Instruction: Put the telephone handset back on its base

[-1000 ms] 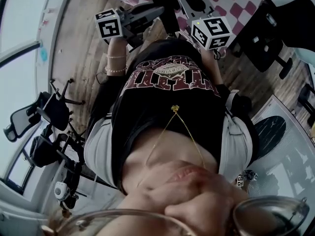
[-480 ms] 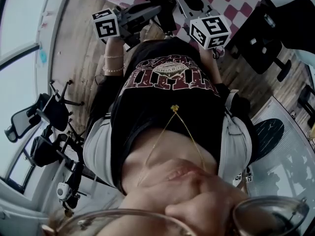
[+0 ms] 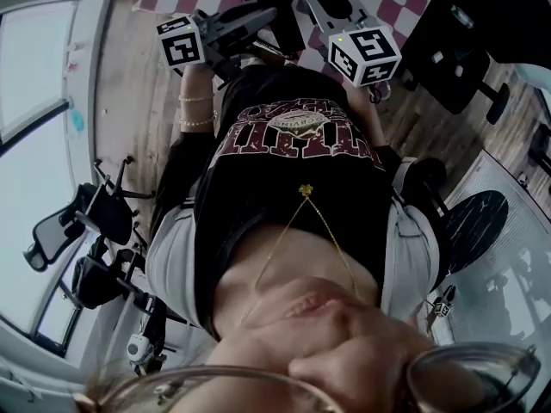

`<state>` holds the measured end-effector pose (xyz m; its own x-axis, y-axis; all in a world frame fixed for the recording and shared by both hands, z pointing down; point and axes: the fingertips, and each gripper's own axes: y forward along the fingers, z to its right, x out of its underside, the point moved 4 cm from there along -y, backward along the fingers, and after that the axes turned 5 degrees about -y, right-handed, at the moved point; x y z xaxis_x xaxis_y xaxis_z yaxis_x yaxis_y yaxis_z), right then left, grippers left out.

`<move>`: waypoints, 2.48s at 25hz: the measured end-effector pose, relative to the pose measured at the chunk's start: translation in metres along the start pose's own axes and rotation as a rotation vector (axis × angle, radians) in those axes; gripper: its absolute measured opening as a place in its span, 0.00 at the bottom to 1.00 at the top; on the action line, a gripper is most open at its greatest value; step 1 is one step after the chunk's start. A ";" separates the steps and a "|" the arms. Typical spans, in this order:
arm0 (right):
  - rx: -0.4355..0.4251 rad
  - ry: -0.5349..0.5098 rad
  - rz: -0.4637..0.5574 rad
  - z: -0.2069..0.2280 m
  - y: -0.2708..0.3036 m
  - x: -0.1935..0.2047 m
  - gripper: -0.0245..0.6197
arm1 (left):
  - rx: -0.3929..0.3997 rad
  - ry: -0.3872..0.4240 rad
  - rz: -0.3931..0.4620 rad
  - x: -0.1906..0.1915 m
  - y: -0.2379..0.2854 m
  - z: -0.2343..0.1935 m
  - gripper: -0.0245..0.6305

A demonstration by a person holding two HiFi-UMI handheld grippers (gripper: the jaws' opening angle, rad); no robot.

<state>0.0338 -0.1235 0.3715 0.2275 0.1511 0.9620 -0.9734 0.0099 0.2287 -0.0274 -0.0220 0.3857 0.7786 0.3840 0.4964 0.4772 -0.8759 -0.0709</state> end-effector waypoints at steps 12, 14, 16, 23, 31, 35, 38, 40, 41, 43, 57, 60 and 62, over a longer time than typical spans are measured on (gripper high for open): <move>0.145 0.039 0.025 0.016 0.005 -0.006 0.07 | 0.083 -0.007 -0.161 -0.022 0.019 -0.012 0.16; 0.166 0.045 0.030 0.018 0.004 -0.005 0.07 | 0.097 -0.009 -0.184 -0.023 0.021 -0.012 0.16; 0.186 0.054 0.032 0.019 0.005 -0.004 0.07 | 0.109 -0.013 -0.209 -0.024 0.023 -0.014 0.16; 0.261 0.083 0.023 0.010 0.039 -0.008 0.07 | 0.156 -0.039 -0.283 -0.053 0.003 -0.030 0.16; 0.339 0.103 0.012 0.004 0.050 -0.009 0.07 | 0.196 -0.063 -0.355 -0.067 -0.005 -0.040 0.16; 0.372 0.110 0.012 0.003 0.046 -0.006 0.07 | 0.207 -0.067 -0.387 -0.066 -0.004 -0.043 0.16; 0.398 0.118 0.014 0.004 0.044 -0.004 0.07 | 0.218 -0.071 -0.414 -0.065 -0.003 -0.045 0.16; 0.416 0.125 0.014 0.004 0.043 -0.001 0.07 | 0.222 -0.075 -0.431 -0.064 -0.002 -0.048 0.16; 0.423 0.127 0.013 0.003 0.042 0.000 0.07 | 0.223 -0.078 -0.437 -0.063 -0.002 -0.049 0.16; 0.438 0.133 0.011 0.001 0.039 0.005 0.07 | 0.227 -0.084 -0.448 -0.059 -0.003 -0.052 0.16; 0.593 0.179 0.024 0.004 0.058 0.003 0.07 | 0.263 -0.123 -0.577 -0.082 -0.009 -0.083 0.16; 0.622 0.187 0.027 0.000 0.059 0.005 0.07 | 0.264 -0.135 -0.600 -0.080 -0.011 -0.093 0.16; 0.640 0.192 0.027 -0.002 0.059 0.007 0.07 | 0.266 -0.140 -0.611 -0.080 -0.013 -0.097 0.16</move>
<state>-0.0221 -0.1198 0.3910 0.1373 0.3171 0.9384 -0.7586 -0.5755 0.3055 -0.1349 -0.0699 0.4307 0.3740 0.8367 0.3999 0.9182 -0.3949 -0.0326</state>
